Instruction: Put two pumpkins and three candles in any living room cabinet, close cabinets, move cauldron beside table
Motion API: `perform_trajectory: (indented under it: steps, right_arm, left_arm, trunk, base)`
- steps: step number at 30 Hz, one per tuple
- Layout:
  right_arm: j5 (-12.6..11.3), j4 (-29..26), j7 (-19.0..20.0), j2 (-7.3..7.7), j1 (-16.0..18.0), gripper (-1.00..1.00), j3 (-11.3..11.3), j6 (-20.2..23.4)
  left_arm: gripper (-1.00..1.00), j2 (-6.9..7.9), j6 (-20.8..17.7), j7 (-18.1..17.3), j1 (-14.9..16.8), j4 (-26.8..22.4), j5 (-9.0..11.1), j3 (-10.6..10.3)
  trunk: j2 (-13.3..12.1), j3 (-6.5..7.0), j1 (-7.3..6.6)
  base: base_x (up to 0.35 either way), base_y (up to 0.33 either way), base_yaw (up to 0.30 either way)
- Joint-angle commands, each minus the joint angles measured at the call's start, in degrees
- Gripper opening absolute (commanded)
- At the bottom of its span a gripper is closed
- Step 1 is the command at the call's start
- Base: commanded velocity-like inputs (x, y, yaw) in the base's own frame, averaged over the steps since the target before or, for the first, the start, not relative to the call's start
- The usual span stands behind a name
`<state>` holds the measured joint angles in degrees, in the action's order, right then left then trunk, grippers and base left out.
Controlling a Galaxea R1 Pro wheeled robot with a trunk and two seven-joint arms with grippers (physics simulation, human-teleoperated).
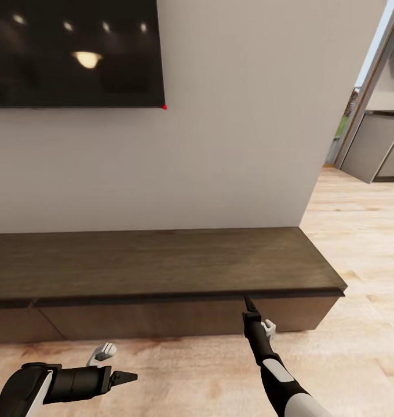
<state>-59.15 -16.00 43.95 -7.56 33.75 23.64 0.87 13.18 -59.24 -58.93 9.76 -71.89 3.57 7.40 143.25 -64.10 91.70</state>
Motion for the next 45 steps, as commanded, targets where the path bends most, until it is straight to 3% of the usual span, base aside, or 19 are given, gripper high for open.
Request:
perform_trajectory:
  steps: [1, 45]
  right_arm:
    - [0.0, 0.0, 0.0, 0.0, 0.0, 1.0, 0.0, 0.0]
    - [0.02, 0.0, 0.0, 0.0, 0.0, 1.0, -0.05, 0.17]
  left_arm:
    - [1.0, 0.0, 0.0, 0.02, 0.0, 0.0, 0.0, -0.01]
    - [1.0, 0.0, 0.0, 0.05, 0.0, 0.0, -0.05, -0.01]
  trunk:
    - [0.0, 0.0, 0.0]
    - [0.0, 0.0, 0.0]
  base:
    - [0.058, 0.0, 0.0]
    - [0.03, 0.002, 0.0]
